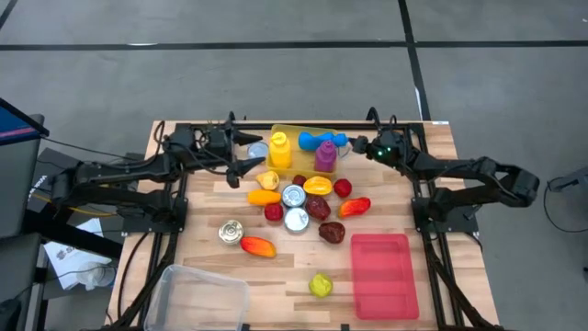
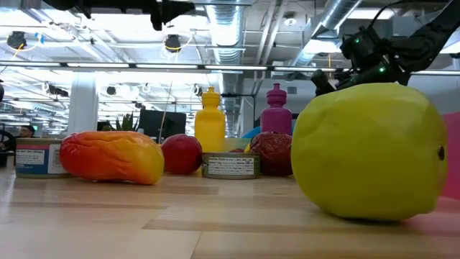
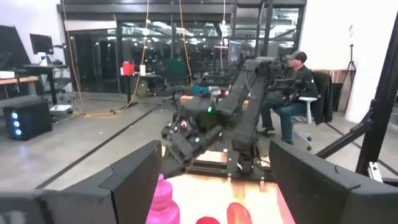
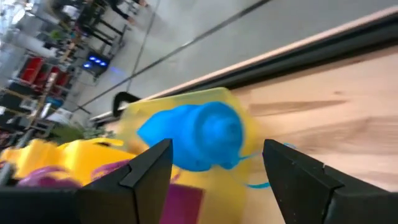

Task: Pick & Place Food Item
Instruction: Adjust the blue tumbler in the yellow bin

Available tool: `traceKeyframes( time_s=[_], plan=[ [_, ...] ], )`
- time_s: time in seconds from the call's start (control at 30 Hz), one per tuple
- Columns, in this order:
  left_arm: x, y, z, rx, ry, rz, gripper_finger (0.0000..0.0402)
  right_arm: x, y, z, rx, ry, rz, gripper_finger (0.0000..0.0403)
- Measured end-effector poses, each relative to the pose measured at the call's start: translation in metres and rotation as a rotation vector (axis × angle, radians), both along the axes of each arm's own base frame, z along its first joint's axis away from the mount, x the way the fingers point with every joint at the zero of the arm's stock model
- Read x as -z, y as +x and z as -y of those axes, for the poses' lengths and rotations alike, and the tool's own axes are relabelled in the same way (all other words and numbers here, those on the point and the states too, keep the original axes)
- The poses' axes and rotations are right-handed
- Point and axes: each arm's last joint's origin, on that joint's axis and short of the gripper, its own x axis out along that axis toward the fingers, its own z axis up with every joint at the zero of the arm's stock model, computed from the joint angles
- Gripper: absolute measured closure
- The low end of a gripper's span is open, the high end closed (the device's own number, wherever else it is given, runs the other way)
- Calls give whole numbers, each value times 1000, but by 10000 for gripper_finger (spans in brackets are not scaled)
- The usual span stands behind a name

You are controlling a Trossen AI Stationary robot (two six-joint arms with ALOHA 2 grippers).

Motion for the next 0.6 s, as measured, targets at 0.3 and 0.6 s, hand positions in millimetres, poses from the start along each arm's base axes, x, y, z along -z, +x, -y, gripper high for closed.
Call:
traceKeyframes(
  time_s=[0.3,0.6],
  plan=[
    [-6,-10,3,6,4,13,112,10,-8,24,-29,54,45,163],
    [-3,-8,3,16,0,-13,112,33,2,40,-77,124,138,164]
  ],
)
